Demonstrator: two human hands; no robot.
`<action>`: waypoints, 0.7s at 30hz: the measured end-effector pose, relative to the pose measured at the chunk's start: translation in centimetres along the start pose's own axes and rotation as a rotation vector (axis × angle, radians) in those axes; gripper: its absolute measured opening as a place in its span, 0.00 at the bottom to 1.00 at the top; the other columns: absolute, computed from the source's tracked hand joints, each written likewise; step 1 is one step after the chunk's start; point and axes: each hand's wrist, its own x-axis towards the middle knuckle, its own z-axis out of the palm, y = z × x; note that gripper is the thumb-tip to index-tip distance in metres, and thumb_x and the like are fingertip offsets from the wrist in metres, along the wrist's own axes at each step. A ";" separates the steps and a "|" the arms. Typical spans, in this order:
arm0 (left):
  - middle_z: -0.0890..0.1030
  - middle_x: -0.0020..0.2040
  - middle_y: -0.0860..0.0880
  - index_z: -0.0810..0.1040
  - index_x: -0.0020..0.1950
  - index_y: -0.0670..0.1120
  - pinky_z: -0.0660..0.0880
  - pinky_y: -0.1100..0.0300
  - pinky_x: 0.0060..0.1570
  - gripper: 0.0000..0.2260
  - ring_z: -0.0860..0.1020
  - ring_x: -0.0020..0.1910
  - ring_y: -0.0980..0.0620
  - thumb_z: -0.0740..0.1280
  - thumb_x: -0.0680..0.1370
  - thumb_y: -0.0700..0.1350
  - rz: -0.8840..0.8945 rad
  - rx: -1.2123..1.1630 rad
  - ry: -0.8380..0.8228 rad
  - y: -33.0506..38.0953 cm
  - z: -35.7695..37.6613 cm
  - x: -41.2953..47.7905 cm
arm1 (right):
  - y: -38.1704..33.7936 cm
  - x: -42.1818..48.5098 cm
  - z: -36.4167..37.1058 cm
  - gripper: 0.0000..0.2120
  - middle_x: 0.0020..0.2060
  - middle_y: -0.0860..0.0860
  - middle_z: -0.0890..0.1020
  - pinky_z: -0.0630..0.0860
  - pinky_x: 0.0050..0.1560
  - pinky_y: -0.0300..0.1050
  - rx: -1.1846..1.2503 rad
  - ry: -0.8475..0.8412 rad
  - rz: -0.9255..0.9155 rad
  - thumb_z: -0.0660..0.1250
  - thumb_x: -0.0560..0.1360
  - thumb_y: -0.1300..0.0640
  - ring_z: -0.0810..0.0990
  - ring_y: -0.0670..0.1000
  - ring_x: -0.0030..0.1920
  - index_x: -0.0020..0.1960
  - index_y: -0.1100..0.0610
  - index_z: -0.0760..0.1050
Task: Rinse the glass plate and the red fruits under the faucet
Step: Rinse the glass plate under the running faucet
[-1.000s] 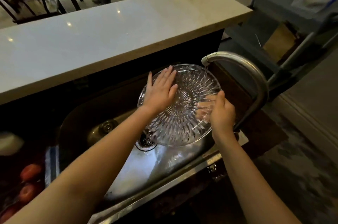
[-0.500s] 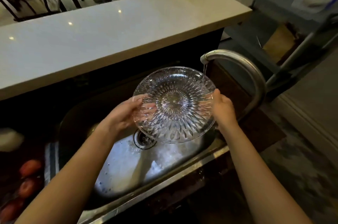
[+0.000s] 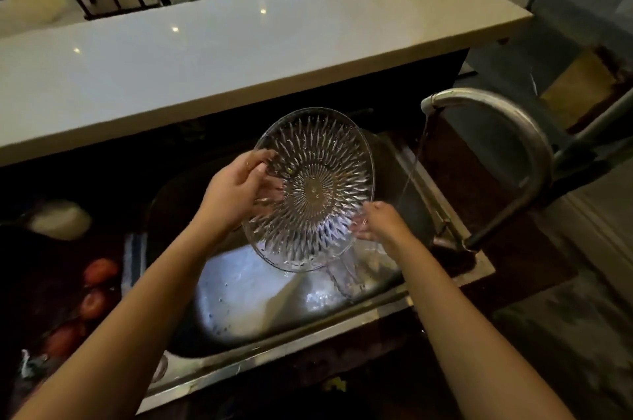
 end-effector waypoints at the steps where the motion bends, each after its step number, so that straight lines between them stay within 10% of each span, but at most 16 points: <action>1: 0.82 0.45 0.43 0.72 0.64 0.48 0.80 0.51 0.41 0.13 0.83 0.41 0.48 0.56 0.81 0.42 0.029 0.049 0.032 0.3 -0.2 -0.7 | -0.1 0.3 0.8 0.14 0.57 0.65 0.77 0.78 0.49 0.52 0.015 -0.033 0.006 0.52 0.82 0.58 0.81 0.61 0.49 0.62 0.65 0.67; 9: 0.75 0.49 0.53 0.73 0.64 0.50 0.64 0.76 0.46 0.14 0.71 0.47 0.61 0.56 0.80 0.48 0.343 0.592 0.300 -2.8 -3.7 -3.3 | 0.4 3.2 7.1 0.12 0.46 0.59 0.78 0.76 0.38 0.41 -0.121 -0.246 -0.056 0.51 0.82 0.58 0.77 0.51 0.38 0.57 0.63 0.70; 15: 0.80 0.46 0.46 0.69 0.53 0.50 0.77 0.54 0.38 0.08 0.79 0.38 0.51 0.59 0.77 0.39 -0.252 0.216 0.539 -12.4 -4.8 -2.2 | 4.2 6.7 11.2 0.15 0.31 0.55 0.71 0.66 0.39 0.48 -0.349 -0.147 -0.086 0.53 0.78 0.67 0.70 0.52 0.36 0.34 0.57 0.69; 21: 0.76 0.61 0.35 0.74 0.61 0.37 0.74 0.46 0.59 0.15 0.75 0.60 0.37 0.61 0.76 0.38 -0.759 0.228 0.388 -22.2 -5.5 -1.5 | 8.9 9.5 14.3 0.12 0.46 0.58 0.78 0.69 0.45 0.45 -0.396 0.039 -0.033 0.57 0.76 0.65 0.75 0.56 0.45 0.54 0.62 0.77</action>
